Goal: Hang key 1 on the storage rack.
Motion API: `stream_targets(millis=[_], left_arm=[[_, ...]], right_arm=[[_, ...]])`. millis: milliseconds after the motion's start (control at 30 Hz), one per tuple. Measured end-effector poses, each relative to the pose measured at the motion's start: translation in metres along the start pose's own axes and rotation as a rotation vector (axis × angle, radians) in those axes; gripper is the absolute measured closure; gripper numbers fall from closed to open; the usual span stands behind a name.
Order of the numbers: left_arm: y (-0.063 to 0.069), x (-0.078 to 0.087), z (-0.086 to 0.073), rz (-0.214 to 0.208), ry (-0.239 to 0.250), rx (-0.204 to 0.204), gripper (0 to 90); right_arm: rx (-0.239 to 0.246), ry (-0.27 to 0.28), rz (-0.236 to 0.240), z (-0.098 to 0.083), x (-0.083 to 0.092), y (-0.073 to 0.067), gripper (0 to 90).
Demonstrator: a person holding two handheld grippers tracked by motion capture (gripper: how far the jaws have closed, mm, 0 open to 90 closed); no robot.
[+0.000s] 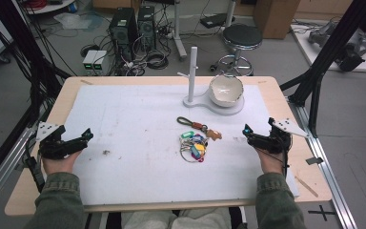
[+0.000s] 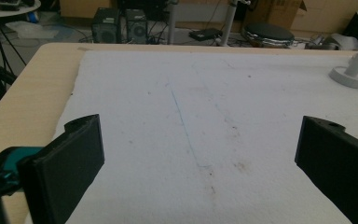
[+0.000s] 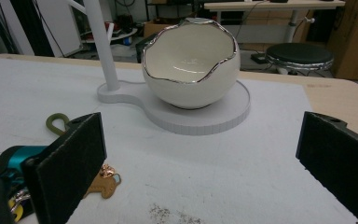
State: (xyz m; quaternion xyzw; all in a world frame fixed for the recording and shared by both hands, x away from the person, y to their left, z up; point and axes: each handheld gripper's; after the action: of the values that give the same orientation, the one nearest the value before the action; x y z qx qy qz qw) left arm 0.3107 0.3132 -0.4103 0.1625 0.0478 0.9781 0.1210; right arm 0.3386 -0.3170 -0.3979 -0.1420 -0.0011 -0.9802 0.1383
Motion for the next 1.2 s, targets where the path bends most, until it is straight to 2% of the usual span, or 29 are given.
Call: stream_targets(millis=[467,767,967,1200], left_arm=[[0.0,-0.003,-0.001,-0.013,-0.026,0.012,1.7],[0.0,-0.002,-0.002,-0.002,-0.037,0.012,1.7],[-0.003,-0.001,-0.003,-0.005,-0.038,0.034,1.7],[-0.005,0.0,-0.004,-0.001,-0.038,0.052,1.7]], right_arm=[[-0.019,-0.02,0.026,0.0,-0.001,0.001,0.5],[0.007,-0.061,0.061,0.003,-0.006,-0.005,0.5],[0.005,-0.082,0.068,0.009,-0.012,-0.006,0.5],[0.046,-0.145,0.113,0.015,-0.025,-0.011,0.5]])
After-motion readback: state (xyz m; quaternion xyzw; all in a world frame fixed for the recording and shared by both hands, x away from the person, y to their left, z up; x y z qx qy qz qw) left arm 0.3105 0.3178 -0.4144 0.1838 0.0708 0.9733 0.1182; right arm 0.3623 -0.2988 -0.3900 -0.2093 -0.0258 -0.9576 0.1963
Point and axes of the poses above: each handheld gripper's, and its own axes: x roughly backward along the jaws, z roughly out of its top, y roughly to its right, and after that the axes turned 3 degrees about -z, right-handed
